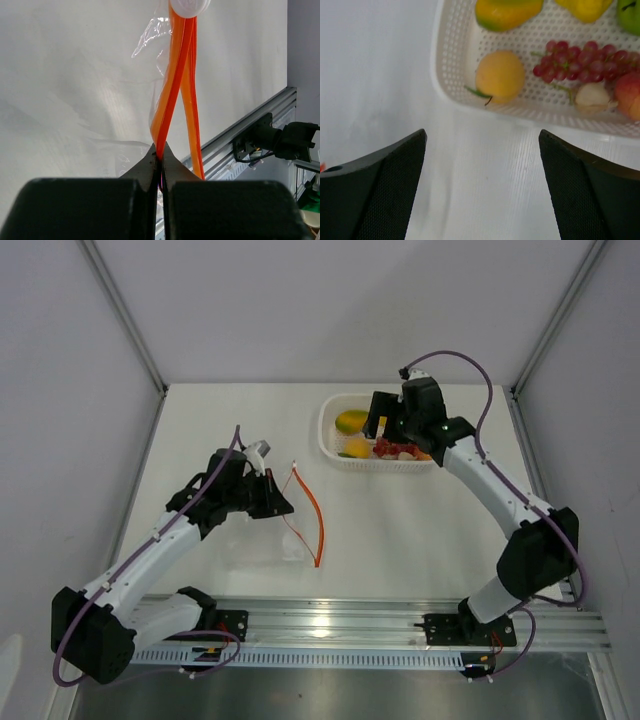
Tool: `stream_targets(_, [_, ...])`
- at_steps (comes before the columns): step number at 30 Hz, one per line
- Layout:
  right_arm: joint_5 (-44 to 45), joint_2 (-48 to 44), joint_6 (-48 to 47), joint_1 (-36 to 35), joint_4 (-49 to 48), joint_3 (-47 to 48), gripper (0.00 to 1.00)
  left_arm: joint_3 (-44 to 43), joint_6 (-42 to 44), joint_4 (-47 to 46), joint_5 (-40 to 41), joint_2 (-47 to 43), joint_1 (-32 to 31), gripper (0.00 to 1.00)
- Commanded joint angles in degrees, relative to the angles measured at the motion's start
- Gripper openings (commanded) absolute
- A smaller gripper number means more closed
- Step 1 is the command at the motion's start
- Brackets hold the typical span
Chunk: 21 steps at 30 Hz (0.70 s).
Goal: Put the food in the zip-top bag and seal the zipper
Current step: Open the zipper of the food storage bag at the center of the board, then pick up the fake fruit from the bin.
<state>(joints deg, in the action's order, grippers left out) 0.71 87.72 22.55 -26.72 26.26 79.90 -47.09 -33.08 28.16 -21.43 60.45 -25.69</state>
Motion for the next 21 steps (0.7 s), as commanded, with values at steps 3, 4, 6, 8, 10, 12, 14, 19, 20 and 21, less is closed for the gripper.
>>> stream_targets(3, [0.0, 12.3, -2.3, 2.1, 4.2, 12.2, 0.95, 0.4, -0.7, -2.8, -1.9, -1.1, 0.4, 0.00])
stream_targets(4, [0.0, 16.7, -2.4, 2.1, 5.5, 16.9, 0.95, 0.6, -0.8, -2.8, -2.4, -1.2, 0.4, 0.01])
stream_targets(6, [0.1, 21.4, -2.2, 2.2, 9.0, 22.0, 0.95, 1.2, -1.1, -3.2, -2.7, -1.3, 0.4, 0.01])
stream_targets(8, [1.1, 28.3, -2.2, 2.1, 11.4, 29.1, 0.96, 1.8, -1.9, -4.2, -3.7, -1.8, 0.4, 0.00])
stream_targets(10, [2.2, 33.3, -2.9, 2.0, 14.0, 32.8, 0.95, 3.1, -2.4, -4.7, -4.7, -2.1, 0.4, 0.00])
stream_targets(12, [1.9, 34.7, -3.6, 1.9, 13.2, 34.5, 0.95, 4.0, -2.5, -4.9, -4.8, -2.6, 0.4, 0.01])
stream_targets(14, [1.7, 36.6, -3.8, 1.8, 13.6, 35.8, 0.94, 4.4, -2.3, -4.8, -4.8, -3.1, 0.4, 0.01])
stream_targets(19, [0.1, 38.9, -4.4, 1.6, 14.1, 35.8, 0.92, 4.5, -2.0, -4.6, -4.7, -3.7, 0.4, 0.01])
stream_targets(20, [0.0, 39.6, -4.4, 1.5, 14.4, 35.8, 0.91, 4.6, -2.0, -4.7, -4.9, -3.8, 0.4, 0.01])
stream_targets(21, [0.0, 40.0, -4.4, 1.2, 14.5, 35.7, 0.90, 4.4, -2.0, -4.8, -4.9, -3.8, 0.4, 0.01])
